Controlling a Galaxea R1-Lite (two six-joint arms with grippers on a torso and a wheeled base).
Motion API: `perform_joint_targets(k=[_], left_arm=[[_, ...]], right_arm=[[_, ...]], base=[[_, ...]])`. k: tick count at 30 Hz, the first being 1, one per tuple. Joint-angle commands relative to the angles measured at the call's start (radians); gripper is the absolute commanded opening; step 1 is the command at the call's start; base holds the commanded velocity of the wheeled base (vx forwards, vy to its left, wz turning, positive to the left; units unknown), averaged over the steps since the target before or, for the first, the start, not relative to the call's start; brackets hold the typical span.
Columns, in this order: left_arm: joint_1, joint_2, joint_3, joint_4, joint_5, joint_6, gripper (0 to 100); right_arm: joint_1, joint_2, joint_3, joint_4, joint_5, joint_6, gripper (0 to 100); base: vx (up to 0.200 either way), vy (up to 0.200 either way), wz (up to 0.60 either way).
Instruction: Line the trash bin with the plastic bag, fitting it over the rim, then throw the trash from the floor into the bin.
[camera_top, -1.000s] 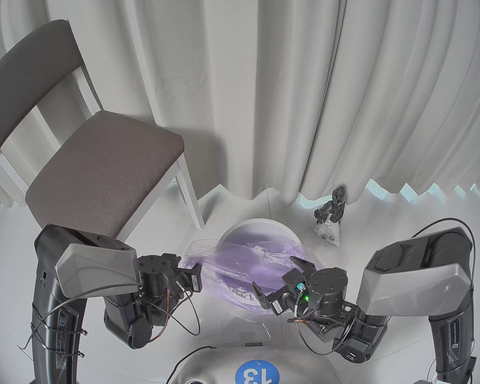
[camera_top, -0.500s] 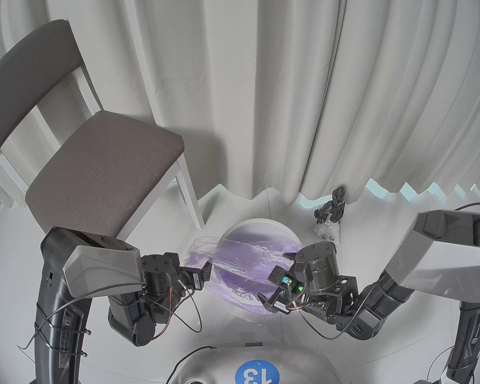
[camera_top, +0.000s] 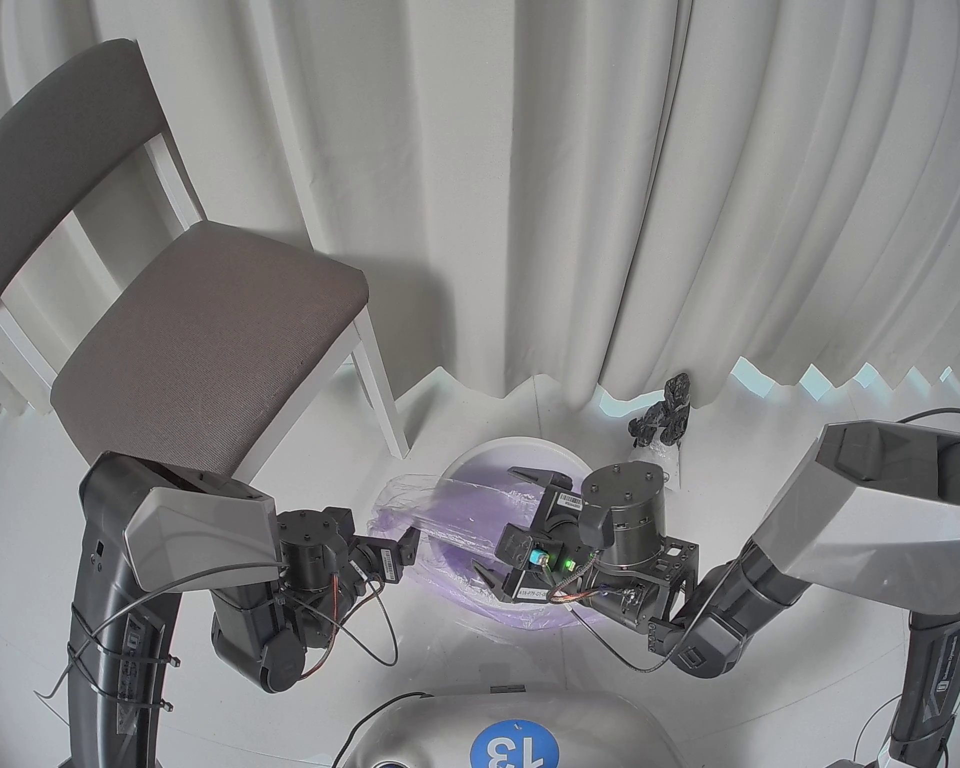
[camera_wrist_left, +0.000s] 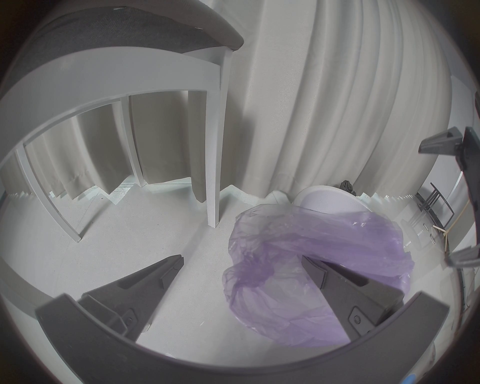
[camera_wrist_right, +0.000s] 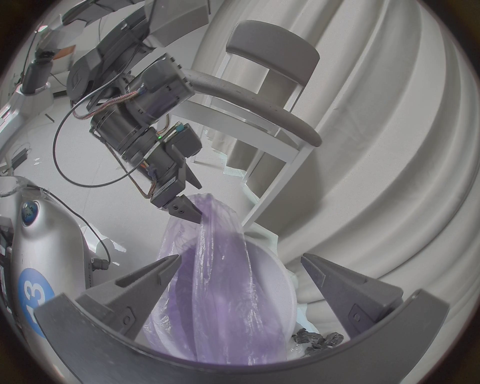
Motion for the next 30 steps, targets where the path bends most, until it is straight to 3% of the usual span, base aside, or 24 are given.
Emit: perform_joint_targets(k=[1,30], left_arm=[[-0.002,-0.011,0.003,-0.017,0.001,0.0,100],[-0.002,-0.001,0.003,-0.017,0.001,0.0,100]], right_arm=[[-0.009,0.021,0.004,0.0,0.006,0.0,100],[-0.081,0.147,-0.03,0.005,0.006,-0.02,100]], base=[[0.0,0.0,0.0],[0.0,0.0,0.0]])
